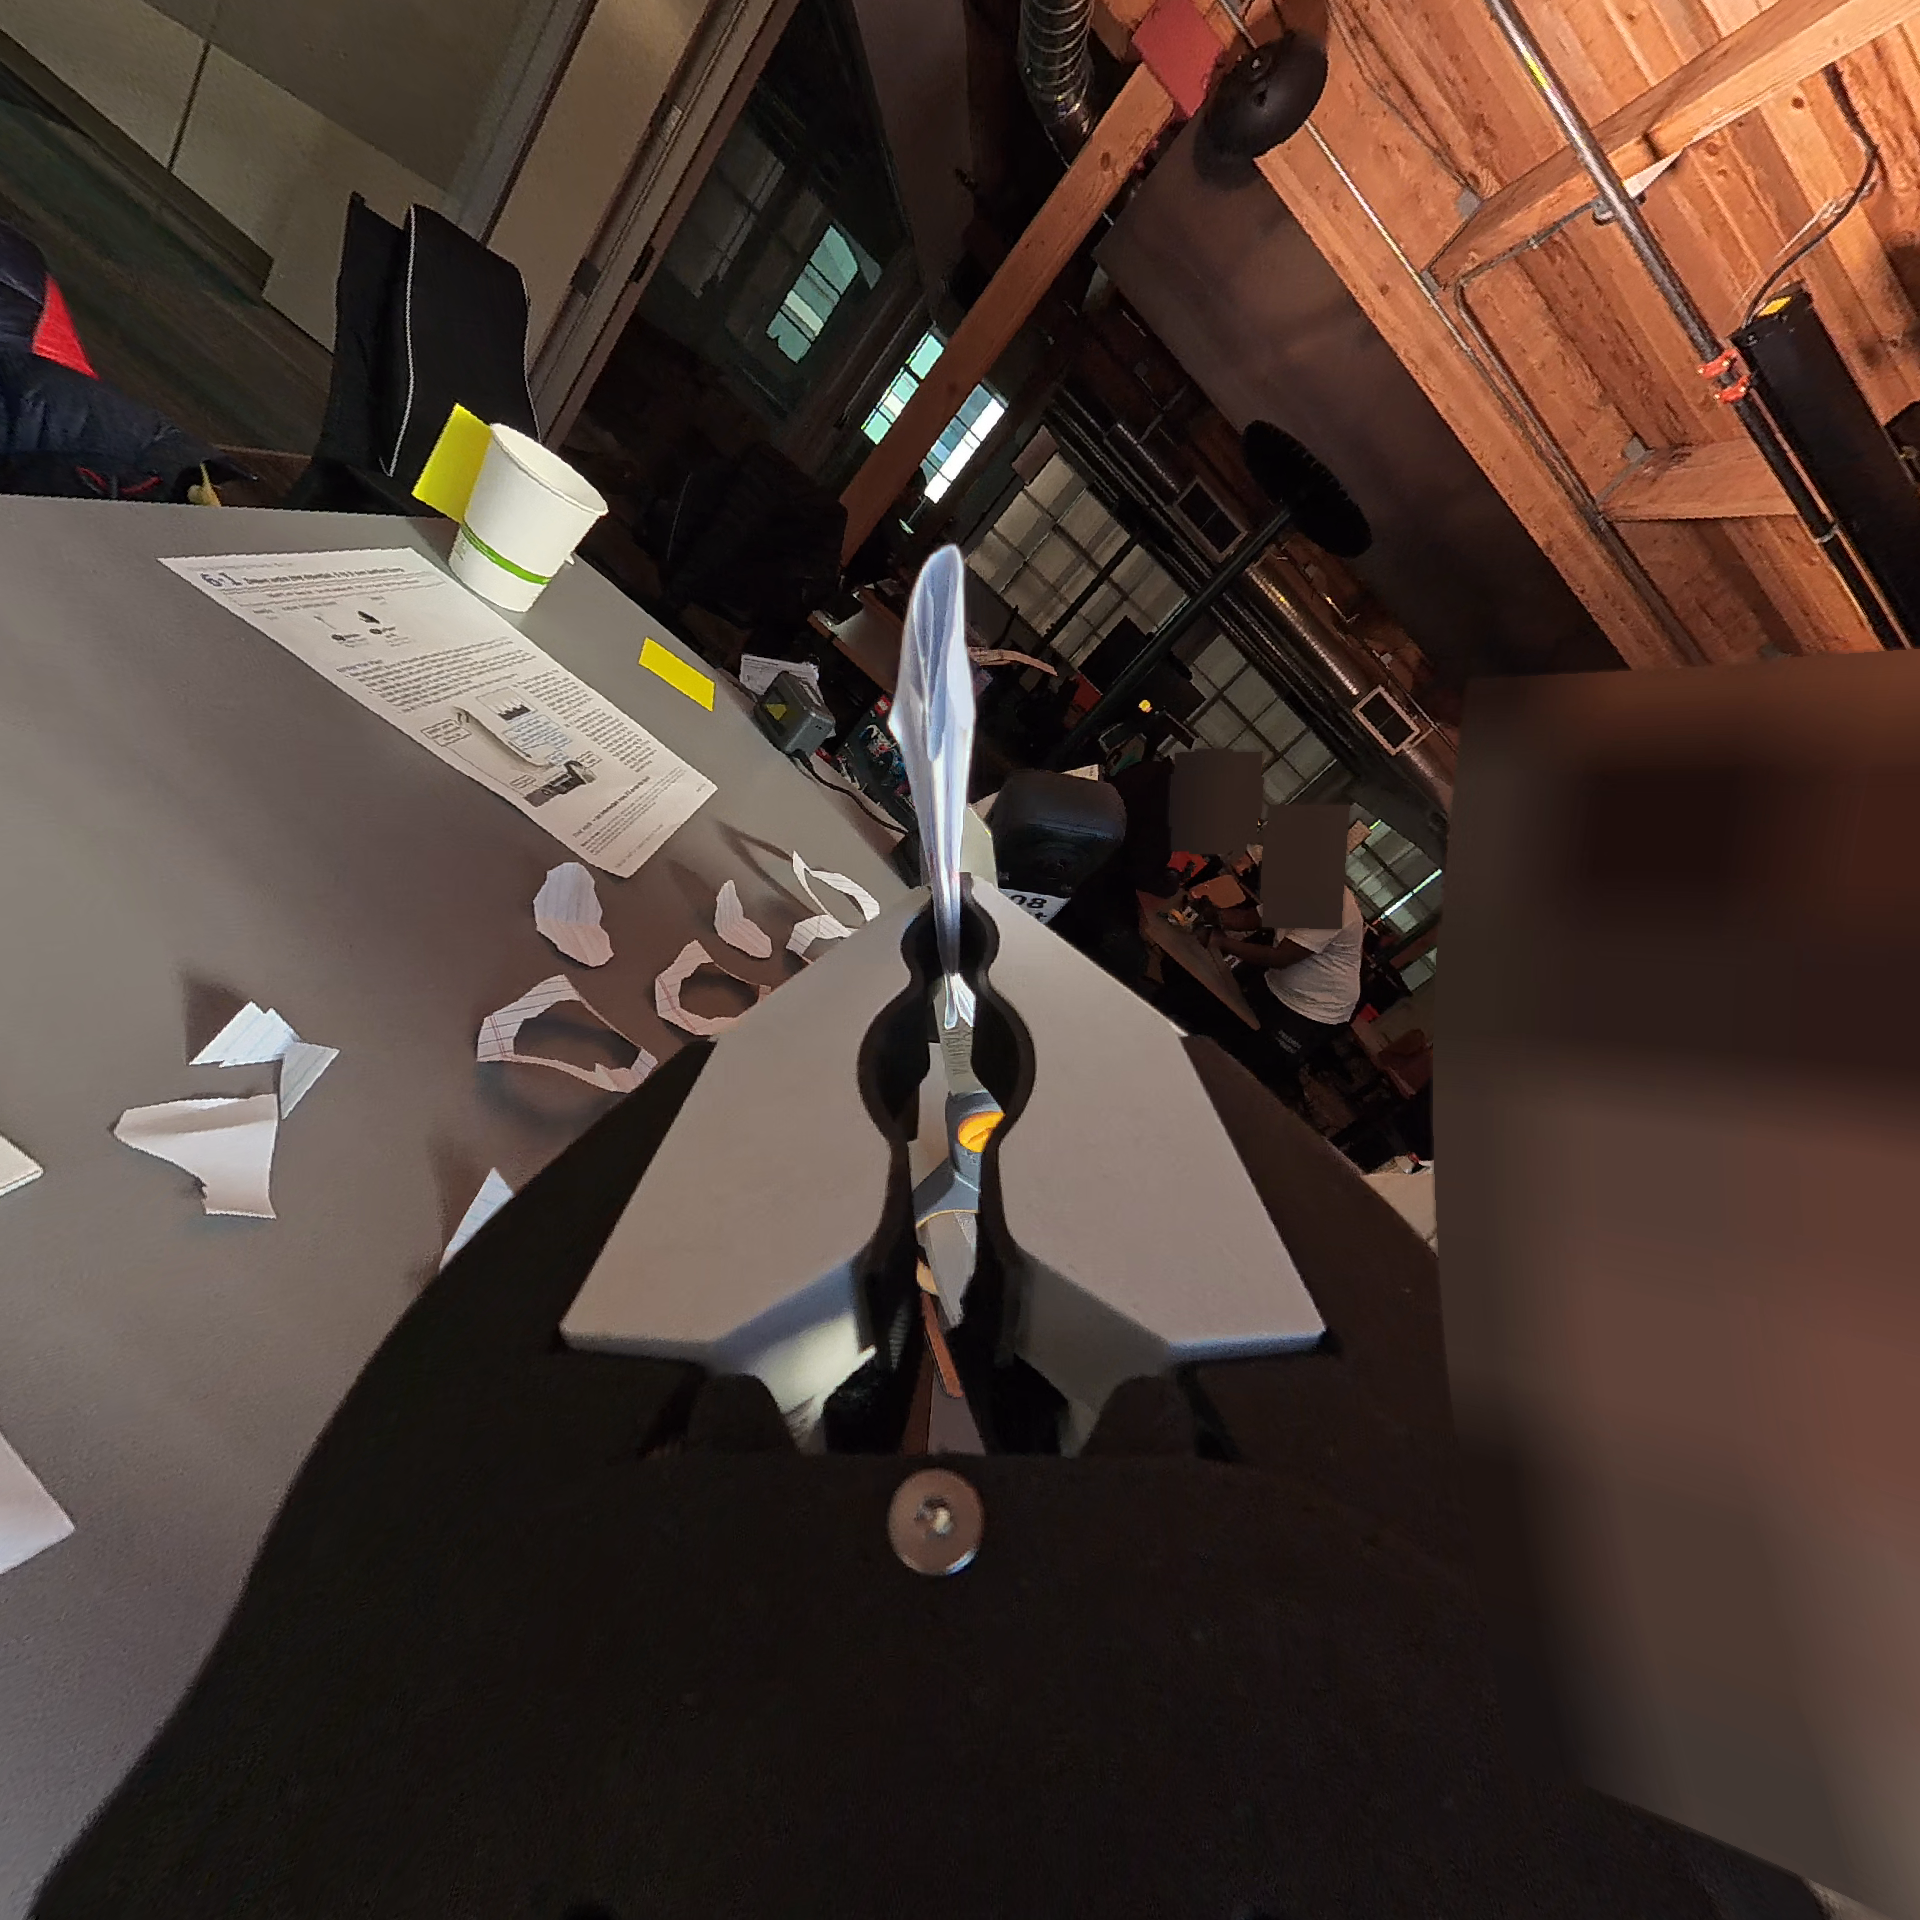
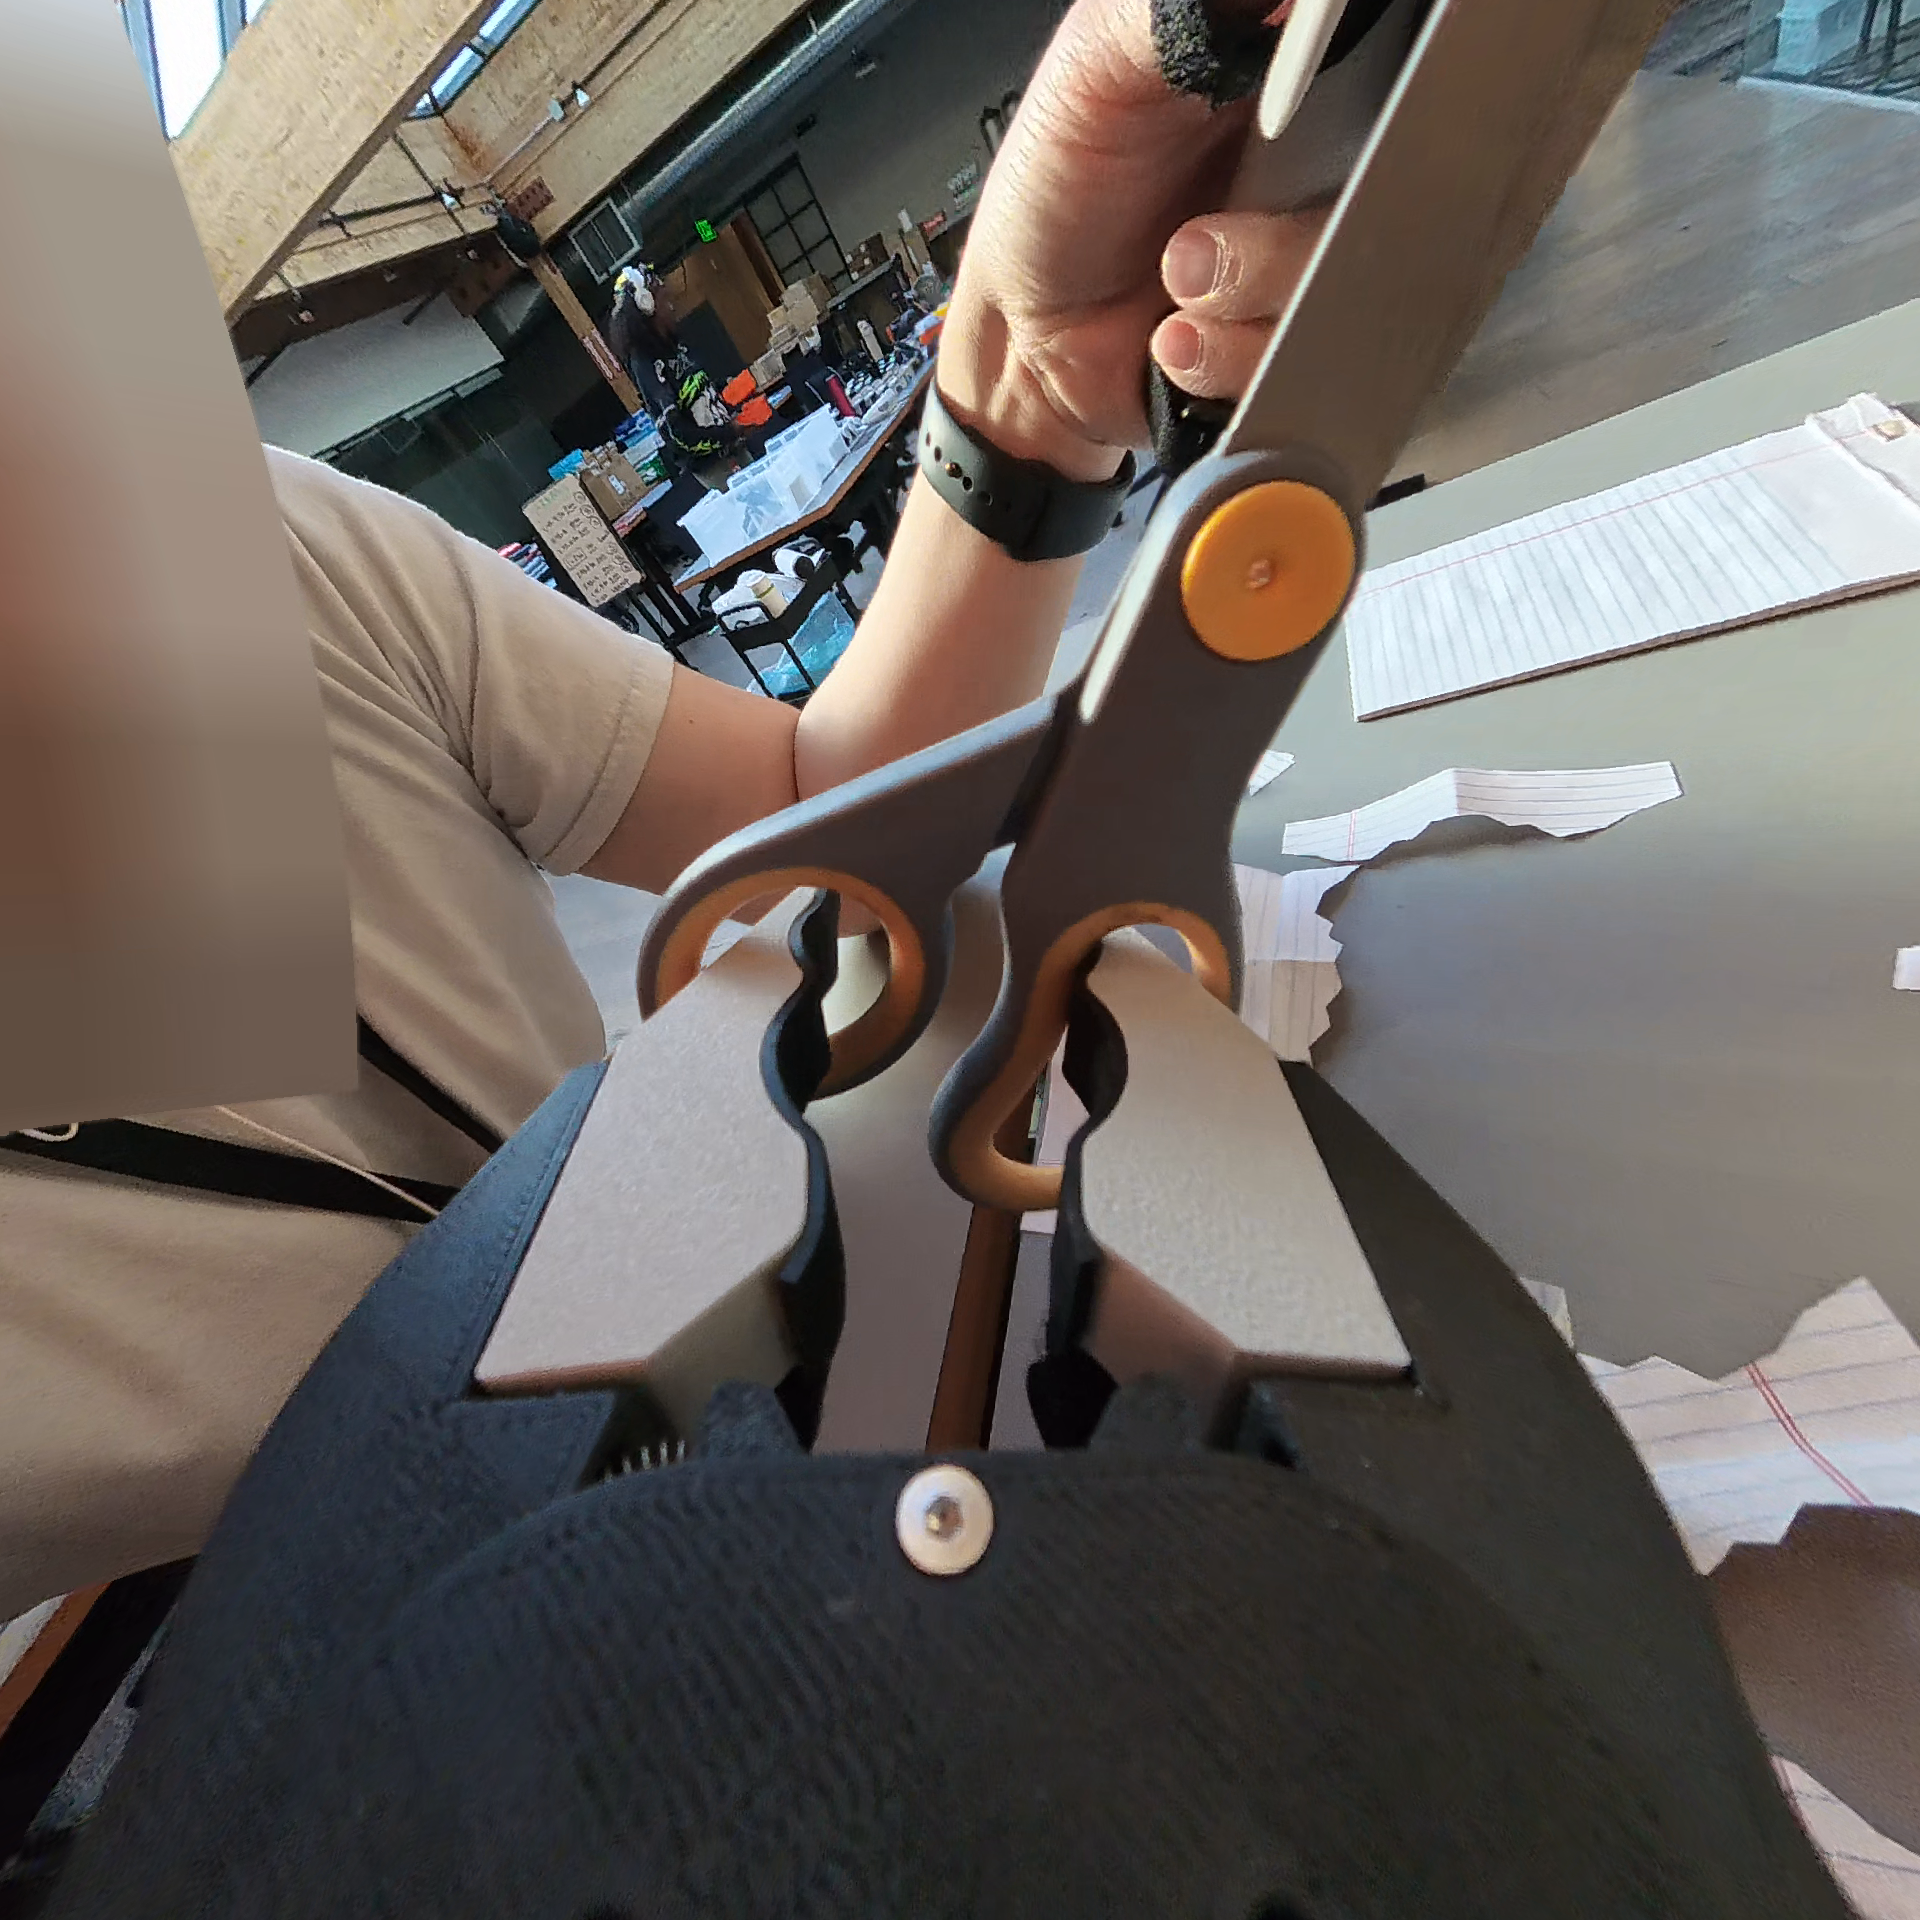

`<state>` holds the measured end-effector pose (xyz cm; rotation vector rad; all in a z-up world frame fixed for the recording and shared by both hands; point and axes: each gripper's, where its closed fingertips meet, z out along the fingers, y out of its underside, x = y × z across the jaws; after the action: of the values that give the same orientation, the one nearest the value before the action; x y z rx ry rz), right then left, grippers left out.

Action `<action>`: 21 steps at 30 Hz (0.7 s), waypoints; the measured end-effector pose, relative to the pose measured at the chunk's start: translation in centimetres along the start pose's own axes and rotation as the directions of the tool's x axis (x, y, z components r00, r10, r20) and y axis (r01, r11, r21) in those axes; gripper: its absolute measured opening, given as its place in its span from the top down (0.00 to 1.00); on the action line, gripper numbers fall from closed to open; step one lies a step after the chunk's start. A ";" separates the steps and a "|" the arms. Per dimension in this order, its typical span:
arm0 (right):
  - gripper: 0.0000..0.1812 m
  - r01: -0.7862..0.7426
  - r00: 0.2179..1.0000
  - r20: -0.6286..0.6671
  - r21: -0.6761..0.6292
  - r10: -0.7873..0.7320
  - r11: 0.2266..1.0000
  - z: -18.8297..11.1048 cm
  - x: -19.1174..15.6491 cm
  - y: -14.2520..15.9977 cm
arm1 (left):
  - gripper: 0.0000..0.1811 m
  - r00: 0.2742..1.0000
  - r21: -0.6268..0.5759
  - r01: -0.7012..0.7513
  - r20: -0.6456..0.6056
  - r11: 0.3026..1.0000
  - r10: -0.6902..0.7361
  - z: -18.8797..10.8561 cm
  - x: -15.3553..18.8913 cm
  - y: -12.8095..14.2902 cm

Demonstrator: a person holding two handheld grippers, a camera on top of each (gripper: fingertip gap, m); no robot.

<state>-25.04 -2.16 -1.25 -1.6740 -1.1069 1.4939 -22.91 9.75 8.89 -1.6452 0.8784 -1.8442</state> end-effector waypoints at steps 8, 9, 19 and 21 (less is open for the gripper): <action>0.76 0.008 1.000 0.029 0.021 -0.009 1.000 0.0 -0.6 -0.4 | 1.00 1.000 0.019 -0.017 0.007 1.000 0.017 0.3 0.1 -0.3; 0.76 0.010 0.999 0.032 0.024 -0.010 1.000 -0.1 -0.6 -0.4 | 1.00 1.000 0.024 -0.016 0.006 1.000 0.016 0.2 0.1 -0.3; 0.76 -0.022 0.997 0.072 0.052 0.019 0.998 0.1 -0.9 -0.6 | 1.00 1.000 0.019 -0.007 0.014 1.000 0.006 0.0 -0.1 -0.3; 0.76 -0.022 0.997 0.072 0.055 0.018 0.998 0.1 -0.9 -0.7 | 1.00 1.000 0.018 -0.006 0.015 1.000 0.006 0.0 -0.1 -0.3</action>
<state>-25.29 -2.64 -0.30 -1.6092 -1.0793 1.5942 -22.93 10.00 9.01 -1.6414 0.8570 -1.8290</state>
